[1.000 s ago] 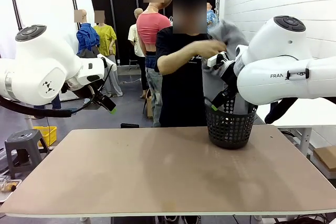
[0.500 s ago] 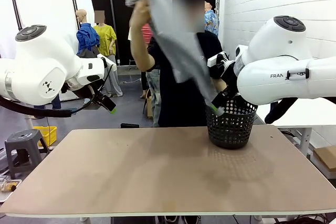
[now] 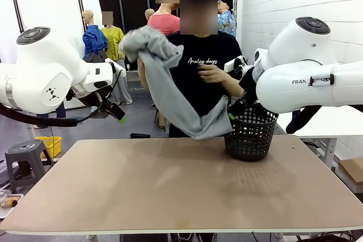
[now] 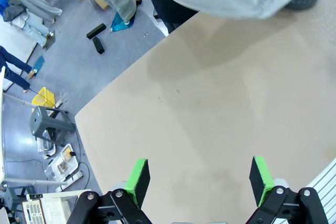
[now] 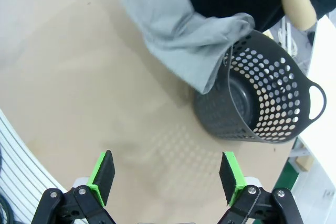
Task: Fold the training pants.
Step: Grab both ends of the Training pants handed by a person.
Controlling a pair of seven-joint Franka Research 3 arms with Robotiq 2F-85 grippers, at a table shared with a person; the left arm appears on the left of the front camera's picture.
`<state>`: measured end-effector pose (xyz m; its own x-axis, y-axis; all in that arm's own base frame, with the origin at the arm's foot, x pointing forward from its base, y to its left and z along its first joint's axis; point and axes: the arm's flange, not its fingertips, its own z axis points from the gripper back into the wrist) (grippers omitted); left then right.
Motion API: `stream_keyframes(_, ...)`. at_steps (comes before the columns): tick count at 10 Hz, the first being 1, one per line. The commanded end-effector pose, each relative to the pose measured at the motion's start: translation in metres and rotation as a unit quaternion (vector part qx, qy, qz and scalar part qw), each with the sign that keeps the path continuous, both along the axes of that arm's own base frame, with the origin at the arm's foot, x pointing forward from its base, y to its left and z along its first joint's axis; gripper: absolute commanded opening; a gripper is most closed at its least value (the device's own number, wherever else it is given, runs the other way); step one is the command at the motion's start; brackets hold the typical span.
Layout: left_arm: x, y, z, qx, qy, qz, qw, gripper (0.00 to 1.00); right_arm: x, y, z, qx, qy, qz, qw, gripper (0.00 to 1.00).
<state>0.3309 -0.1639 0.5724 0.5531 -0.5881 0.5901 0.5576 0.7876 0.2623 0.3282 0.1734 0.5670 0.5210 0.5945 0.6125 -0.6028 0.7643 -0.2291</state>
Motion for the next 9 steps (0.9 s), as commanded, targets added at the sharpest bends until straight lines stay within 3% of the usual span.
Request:
stream_keyframes(1, -0.0005, 0.0002, 0.0022, 0.000, -0.003, 0.001, 1.000, 1.00, 0.0011, 0.0009, -0.0013, -0.001, 0.003, 0.001, 1.000, 1.00)
stream_keyframes(9, -0.0005, 0.0002, 0.0022, 0.000, -0.003, 0.001, 1.000, 1.00, 0.0011, 0.0009, -0.0013, -0.001, 0.003, 0.001, 1.000, 1.00)
